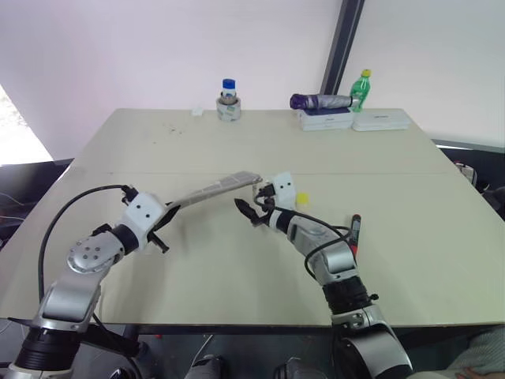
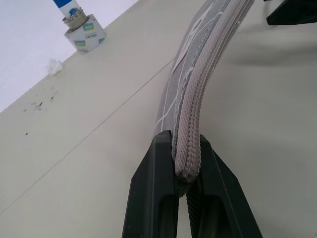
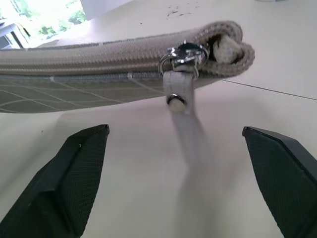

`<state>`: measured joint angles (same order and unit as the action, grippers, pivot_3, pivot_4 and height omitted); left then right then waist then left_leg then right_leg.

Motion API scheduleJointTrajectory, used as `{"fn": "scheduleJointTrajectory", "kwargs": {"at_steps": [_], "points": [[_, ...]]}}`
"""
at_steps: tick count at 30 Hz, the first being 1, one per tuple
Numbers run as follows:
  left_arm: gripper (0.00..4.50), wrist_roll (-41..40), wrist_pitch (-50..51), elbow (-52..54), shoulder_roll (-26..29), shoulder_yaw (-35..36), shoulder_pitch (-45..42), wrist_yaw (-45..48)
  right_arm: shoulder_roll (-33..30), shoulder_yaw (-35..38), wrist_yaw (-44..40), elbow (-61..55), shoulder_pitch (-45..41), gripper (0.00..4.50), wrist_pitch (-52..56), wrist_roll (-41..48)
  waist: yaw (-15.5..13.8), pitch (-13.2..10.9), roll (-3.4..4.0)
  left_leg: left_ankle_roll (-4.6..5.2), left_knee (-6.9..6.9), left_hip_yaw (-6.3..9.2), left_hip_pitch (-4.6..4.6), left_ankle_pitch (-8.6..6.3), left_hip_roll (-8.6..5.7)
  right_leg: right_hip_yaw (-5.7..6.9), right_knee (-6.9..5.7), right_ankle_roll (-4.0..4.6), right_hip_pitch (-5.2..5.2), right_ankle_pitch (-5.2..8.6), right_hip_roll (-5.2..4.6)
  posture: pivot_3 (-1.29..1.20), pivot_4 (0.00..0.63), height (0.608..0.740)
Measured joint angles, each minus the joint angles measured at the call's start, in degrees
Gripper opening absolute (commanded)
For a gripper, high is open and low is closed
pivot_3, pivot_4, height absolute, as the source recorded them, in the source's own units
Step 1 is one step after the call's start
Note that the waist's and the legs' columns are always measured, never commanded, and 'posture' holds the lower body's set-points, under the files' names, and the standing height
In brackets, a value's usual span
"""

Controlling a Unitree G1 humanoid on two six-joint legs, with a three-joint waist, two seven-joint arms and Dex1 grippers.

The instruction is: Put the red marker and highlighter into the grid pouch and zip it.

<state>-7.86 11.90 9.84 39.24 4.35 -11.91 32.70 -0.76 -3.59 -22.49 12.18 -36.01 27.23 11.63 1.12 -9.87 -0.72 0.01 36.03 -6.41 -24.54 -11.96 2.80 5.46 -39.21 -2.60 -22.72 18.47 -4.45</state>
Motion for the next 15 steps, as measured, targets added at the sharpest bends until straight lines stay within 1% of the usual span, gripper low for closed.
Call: {"fn": "scheduleJointTrajectory", "kwargs": {"at_steps": [2, 4, 6, 7, 12, 14, 15], "points": [[0.00, 0.27, -0.08, -0.01, -0.02, -0.05, 0.00, 0.00, -0.09, 0.01, -0.34, -0.01, 0.03, 2.15, 0.00, 0.38, 0.03, 0.00, 0.00, 0.00, -0.01, 0.00, 0.00, 0.00, 0.00, 0.00, 0.00, 0.00, 0.00, 0.00, 0.00, 0.00, 0.150, 0.737], [0.00, 0.52, -0.18, -0.13, -0.20, -0.09, -0.02, 0.00, -0.21, 0.01, -0.49, -0.07, 0.05, 1.24, 0.00, 0.54, 0.02, 0.00, 0.00, 0.00, -0.01, 0.00, 0.00, 0.00, 0.00, 0.00, 0.00, 0.00, 0.00, 0.00, 0.00, 0.00, 0.150, 0.737], [0.00, 0.75, -0.31, -0.29, -0.67, -0.15, -0.02, 0.00, -0.26, 0.02, -0.57, -0.15, 0.05, 0.15, 0.00, 0.66, 0.01, 0.00, 0.00, 0.00, -0.01, 0.00, 0.00, 0.00, 0.00, 0.00, 0.00, 0.00, 0.00, 0.00, 0.00, 0.00, 0.150, 0.737], [0.00, 0.95, -0.37, -0.33, -0.81, -0.20, -0.02, 0.00, -0.26, 0.01, -0.59, -0.16, 0.05, 0.07, 0.00, 0.72, 0.01, 0.00, 0.00, 0.00, -0.01, 0.00, 0.00, 0.00, 0.00, 0.00, 0.00, 0.00, 0.00, 0.00, 0.00, 0.00, 0.150, 0.737], [0.00, 1.68, -1.42, -0.81, -0.86, -0.23, -0.10, 0.11, -0.60, -0.14, -0.69, -0.66, 0.40, 0.07, 0.00, 0.71, 0.01, 0.00, 0.00, 0.00, -0.01, 0.00, 0.00, 0.00, 0.00, 0.00, 0.01, 0.00, -0.01, 0.00, 0.00, 0.00, 0.150, 0.737], [0.00, 2.56, -2.15, -1.17, -0.85, -0.37, -0.25, 0.08, -2.09, -1.50, -0.98, -1.11, 0.45, 0.07, -0.17, -0.46, -0.02, 0.00, 0.00, 0.00, -0.01, 0.00, 0.00, 0.00, 0.00, 0.00, 0.01, 0.00, -0.01, 0.00, 0.00, 0.00, 0.150, 0.737], [0.00, 3.17, -2.53, -1.30, -0.82, -0.51, -0.27, 0.04, -3.97, -3.16, -1.41, -1.44, 0.44, 0.07, -0.46, -2.13, -0.11, 0.00, 0.00, 0.00, 0.00, 0.00, 0.00, 0.00, -0.01, 0.00, 0.01, 0.00, 0.00, 0.00, -0.01, 0.00, 0.150, 0.737]]}}
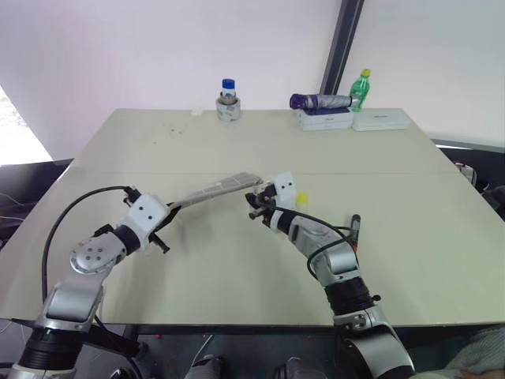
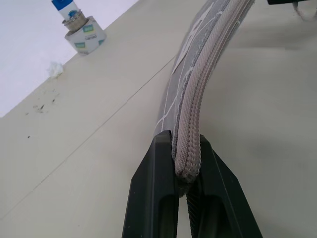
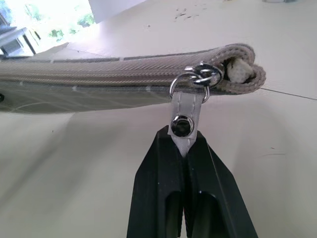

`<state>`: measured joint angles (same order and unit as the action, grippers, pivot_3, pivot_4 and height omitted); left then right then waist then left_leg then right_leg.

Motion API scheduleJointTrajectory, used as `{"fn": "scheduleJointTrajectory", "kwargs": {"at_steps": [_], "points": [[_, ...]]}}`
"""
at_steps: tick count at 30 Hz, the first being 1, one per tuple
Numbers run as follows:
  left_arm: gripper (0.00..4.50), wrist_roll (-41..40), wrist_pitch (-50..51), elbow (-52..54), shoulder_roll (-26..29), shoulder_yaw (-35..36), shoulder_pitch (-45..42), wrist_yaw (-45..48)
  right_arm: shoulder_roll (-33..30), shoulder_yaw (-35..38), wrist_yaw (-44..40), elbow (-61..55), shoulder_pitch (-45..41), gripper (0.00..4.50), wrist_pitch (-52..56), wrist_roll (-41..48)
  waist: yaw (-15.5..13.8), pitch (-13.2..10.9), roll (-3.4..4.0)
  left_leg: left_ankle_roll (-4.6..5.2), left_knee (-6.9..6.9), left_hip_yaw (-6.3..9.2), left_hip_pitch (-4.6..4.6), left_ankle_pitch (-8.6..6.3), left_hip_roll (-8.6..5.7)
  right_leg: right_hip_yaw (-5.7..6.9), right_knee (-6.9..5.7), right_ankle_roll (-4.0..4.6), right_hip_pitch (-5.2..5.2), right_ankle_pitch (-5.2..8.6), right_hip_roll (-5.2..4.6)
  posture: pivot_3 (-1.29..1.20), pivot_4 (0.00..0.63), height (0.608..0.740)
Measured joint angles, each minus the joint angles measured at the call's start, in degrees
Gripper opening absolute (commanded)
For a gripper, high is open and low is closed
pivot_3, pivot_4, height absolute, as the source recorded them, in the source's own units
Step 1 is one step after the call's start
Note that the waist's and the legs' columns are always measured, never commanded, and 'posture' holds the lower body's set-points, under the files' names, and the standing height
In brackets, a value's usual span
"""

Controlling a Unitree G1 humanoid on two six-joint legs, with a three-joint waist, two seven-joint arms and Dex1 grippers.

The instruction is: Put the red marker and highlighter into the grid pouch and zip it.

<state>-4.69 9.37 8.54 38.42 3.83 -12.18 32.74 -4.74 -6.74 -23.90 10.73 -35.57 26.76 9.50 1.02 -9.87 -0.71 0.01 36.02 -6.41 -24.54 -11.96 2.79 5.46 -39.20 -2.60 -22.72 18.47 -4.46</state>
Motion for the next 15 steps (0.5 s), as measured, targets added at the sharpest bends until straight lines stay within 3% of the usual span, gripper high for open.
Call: {"fn": "scheduleJointTrajectory", "kwargs": {"at_steps": [3, 6, 10, 15], "points": [[0.00, 1.66, -0.15, -0.17, -0.22, -0.55, 0.00, -0.42, -6.74, -6.06, -2.33, -0.85, -0.21, 0.07, -2.89, -6.79, -0.05, 0.00, 0.00, 0.01, 0.00, 0.00, -0.02, -0.01, -0.01, 0.00, 0.02, 0.00, -0.01, 0.00, -0.01, 0.00, 0.150, 0.737], [0.00, 3.67, 0.16, -0.14, -1.67, -2.21, -0.25, -1.42, -9.54, -10.43, -4.80, -2.35, -0.63, 0.07, -3.93, -11.18, 0.08, 0.00, 0.00, 0.00, -0.03, 0.00, -0.01, 0.00, 0.03, 0.00, 0.02, 0.00, -0.05, 0.00, 0.03, 0.00, 0.150, 0.737], [0.00, 5.83, 1.60, 1.69, -4.83, -5.54, -0.51, -2.82, -9.60, -16.96, -6.41, -3.42, -0.71, 0.07, -4.02, -16.04, 0.14, 0.00, 0.00, -0.01, -0.06, -0.01, -0.02, 0.00, 0.04, 0.00, 0.02, -0.02, -0.06, 0.01, 0.04, 0.00, 0.150, 0.737], [0.00, 8.74, 3.34, 4.54, -5.12, -7.66, 0.18, -3.20, -7.04, -19.01, -7.43, -3.44, -0.91, 0.07, -5.79, -17.37, -0.01, -0.01, -0.02, -0.01, -0.02, -0.01, -0.01, 0.01, 0.03, 0.00, 0.02, -0.02, -0.03, 0.01, 0.03, 0.00, 0.150, 0.737]]}}
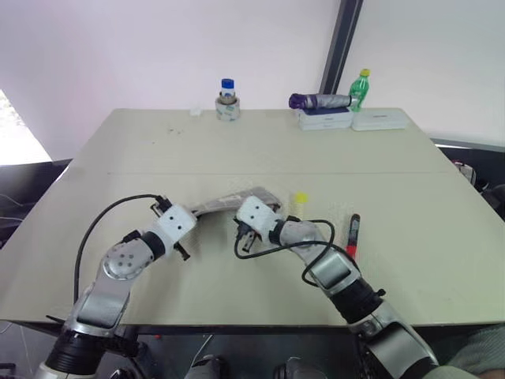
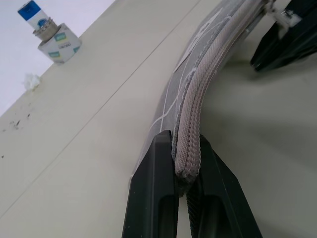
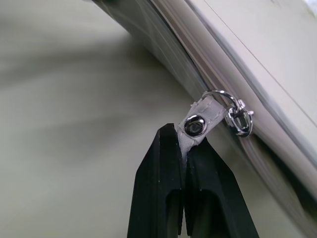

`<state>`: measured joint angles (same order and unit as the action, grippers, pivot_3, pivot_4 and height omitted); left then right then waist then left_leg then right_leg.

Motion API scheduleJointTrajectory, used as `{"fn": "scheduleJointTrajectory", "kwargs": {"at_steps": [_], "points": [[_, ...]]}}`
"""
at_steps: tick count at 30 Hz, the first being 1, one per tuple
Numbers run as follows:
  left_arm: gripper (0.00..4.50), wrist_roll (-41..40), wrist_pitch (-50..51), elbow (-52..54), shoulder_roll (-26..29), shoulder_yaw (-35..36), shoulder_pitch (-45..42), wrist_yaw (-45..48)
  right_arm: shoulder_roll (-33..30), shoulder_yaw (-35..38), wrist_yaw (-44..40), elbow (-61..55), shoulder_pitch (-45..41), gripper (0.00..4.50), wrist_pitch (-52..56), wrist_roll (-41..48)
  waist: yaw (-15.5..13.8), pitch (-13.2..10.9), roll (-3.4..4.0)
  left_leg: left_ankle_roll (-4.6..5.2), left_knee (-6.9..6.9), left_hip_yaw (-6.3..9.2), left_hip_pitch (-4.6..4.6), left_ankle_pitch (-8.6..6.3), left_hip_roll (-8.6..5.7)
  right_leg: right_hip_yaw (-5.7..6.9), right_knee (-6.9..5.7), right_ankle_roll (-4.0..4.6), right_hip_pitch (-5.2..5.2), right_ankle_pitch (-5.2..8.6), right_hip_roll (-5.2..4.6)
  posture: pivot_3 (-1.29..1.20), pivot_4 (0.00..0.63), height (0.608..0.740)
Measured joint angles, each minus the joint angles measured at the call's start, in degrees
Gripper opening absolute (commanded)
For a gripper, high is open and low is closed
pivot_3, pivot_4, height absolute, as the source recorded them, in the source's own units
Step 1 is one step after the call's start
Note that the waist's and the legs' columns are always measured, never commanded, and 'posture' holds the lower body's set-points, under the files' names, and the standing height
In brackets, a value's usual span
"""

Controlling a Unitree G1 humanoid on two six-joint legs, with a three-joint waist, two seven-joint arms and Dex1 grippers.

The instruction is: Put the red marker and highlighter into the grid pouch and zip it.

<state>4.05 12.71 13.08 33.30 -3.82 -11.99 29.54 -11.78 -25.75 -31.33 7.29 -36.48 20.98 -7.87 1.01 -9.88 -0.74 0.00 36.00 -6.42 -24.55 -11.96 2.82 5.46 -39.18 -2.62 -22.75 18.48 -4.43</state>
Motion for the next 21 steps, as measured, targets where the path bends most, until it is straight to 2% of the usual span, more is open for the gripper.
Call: {"fn": "scheduleJointTrajectory", "kwargs": {"at_steps": [8, 13, 18, 21], "points": [[0.00, 3.27, 3.78, 1.39, -3.63, -1.77, -0.49, -2.49, -0.10, -3.49, -6.97, -0.39, -0.82, 0.07, -7.24, -1.08, -0.24, 0.00, -0.01, 0.01, 0.03, 0.01, 0.00, 0.00, -0.01, 0.00, 0.00, 0.00, 0.02, 0.00, 0.00, 0.00, 0.150, 0.737], [0.00, 4.79, 5.97, 1.40, -6.38, -2.99, -2.56, -3.65, -0.44, -5.14, -8.43, -0.43, -0.83, 0.07, -10.58, -3.56, -0.19, 0.01, -0.02, 0.00, 0.03, 0.02, 0.00, 0.00, 0.00, 0.01, 0.00, 0.00, 0.03, 0.00, 0.00, 0.00, 0.150, 0.737], [0.00, 6.99, 6.00, 1.73, -6.26, -4.31, -3.49, -3.95, 1.82, -4.05, -8.09, 0.22, -1.70, 0.07, -10.91, -4.33, -0.01, 0.00, -0.02, 0.00, 0.02, 0.02, 0.00, 0.00, 0.01, 0.01, -0.01, 0.00, 0.01, 0.00, 0.01, 0.00, 0.150, 0.737], [0.00, 7.89, 3.89, 2.87, -4.34, -3.48, -2.07, -4.55, 1.59, -2.84, -8.19, 0.33, -2.99, 0.07, -11.47, -4.35, 0.00, 0.00, -0.02, 0.00, 0.01, 0.02, 0.01, 0.00, 0.01, 0.01, 0.00, 0.00, 0.01, 0.00, 0.00, 0.00, 0.150, 0.737]]}}
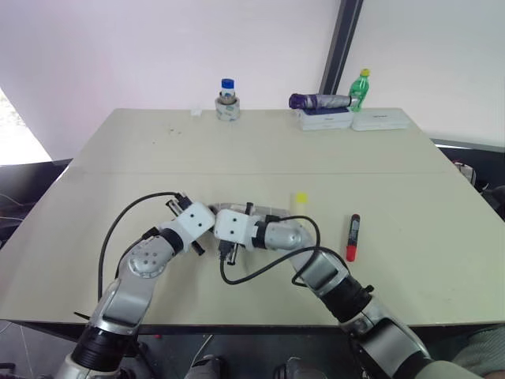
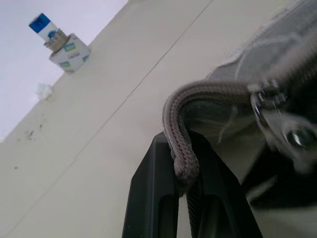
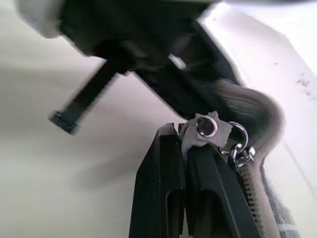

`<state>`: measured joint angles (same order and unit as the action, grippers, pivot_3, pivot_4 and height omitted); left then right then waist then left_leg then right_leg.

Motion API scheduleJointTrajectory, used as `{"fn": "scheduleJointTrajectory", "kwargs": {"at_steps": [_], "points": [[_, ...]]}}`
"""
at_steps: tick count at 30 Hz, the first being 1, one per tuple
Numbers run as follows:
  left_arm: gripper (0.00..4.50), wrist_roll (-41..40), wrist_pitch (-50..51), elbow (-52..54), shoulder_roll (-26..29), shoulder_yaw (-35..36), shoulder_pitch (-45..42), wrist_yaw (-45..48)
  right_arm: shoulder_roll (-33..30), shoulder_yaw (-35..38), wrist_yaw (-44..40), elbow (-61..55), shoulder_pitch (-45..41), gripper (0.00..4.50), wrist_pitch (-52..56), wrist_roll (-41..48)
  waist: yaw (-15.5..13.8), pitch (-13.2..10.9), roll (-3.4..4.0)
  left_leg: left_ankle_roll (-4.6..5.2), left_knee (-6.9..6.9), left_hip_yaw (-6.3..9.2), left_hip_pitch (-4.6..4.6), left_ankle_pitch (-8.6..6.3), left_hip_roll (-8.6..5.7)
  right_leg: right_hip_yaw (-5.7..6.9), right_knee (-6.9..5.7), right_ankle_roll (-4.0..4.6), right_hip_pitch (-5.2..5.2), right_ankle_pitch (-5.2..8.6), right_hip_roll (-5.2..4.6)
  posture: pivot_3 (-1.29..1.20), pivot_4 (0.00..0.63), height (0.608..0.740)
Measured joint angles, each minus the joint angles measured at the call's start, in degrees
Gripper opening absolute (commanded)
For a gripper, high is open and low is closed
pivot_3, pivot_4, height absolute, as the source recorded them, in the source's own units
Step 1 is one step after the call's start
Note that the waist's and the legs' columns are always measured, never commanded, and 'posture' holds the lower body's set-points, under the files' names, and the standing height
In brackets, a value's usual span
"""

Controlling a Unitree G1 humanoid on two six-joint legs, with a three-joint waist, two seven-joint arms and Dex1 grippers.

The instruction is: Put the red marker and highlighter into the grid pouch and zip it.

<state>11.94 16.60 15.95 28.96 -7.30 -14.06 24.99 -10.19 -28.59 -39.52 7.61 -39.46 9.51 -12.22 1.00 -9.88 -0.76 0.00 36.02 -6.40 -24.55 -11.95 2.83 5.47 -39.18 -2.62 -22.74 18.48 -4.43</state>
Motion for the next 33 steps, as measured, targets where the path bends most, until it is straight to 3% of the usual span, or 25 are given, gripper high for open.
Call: {"fn": "scheduleJointTrajectory", "kwargs": {"at_steps": [9, 19, 25, 33], "points": [[0.00, 5.35, -6.18, 3.38, 4.31, 4.94, 5.13, -5.03, -0.93, 2.08, 0.31, 4.51, -3.84, 0.07, -5.01, -0.17, -0.02, 0.00, 0.00, 0.00, -0.01, 0.01, 0.00, -0.01, -0.01, 0.00, 0.01, 0.00, 0.01, 0.00, -0.03, 0.00, 0.150, 0.737], [0.00, 9.21, -1.64, 6.73, 4.50, -2.62, 10.37, 1.69, -0.55, -1.11, -0.81, 8.98, -1.21, 0.07, -9.50, -2.68, -0.01, 0.00, 0.00, 0.00, -0.01, 0.01, 0.00, -0.01, 0.00, 0.01, 0.00, 0.01, 0.00, 0.00, -0.02, 0.00, 0.150, 0.737], [0.00, 6.62, 1.37, 5.90, -0.55, -1.27, 7.52, 1.83, -1.53, -3.11, -2.93, 8.98, -1.20, 0.07, -12.90, -5.02, -0.22, -0.01, -0.02, 0.00, 0.03, 0.02, 0.00, -0.01, -0.01, 0.01, 0.00, 0.01, 0.03, 0.00, -0.02, 0.00, 0.150, 0.737], [0.00, 6.36, 1.57, 4.38, -1.98, -1.08, 5.39, 1.83, -1.59, -2.69, -4.23, 8.96, -1.21, 0.07, -13.99, -5.60, -0.11, -0.01, -0.02, 0.00, 0.01, 0.02, 0.01, 0.00, 0.00, 0.02, 0.00, 0.00, 0.03, 0.00, -0.02, 0.00, 0.150, 0.737]]}}
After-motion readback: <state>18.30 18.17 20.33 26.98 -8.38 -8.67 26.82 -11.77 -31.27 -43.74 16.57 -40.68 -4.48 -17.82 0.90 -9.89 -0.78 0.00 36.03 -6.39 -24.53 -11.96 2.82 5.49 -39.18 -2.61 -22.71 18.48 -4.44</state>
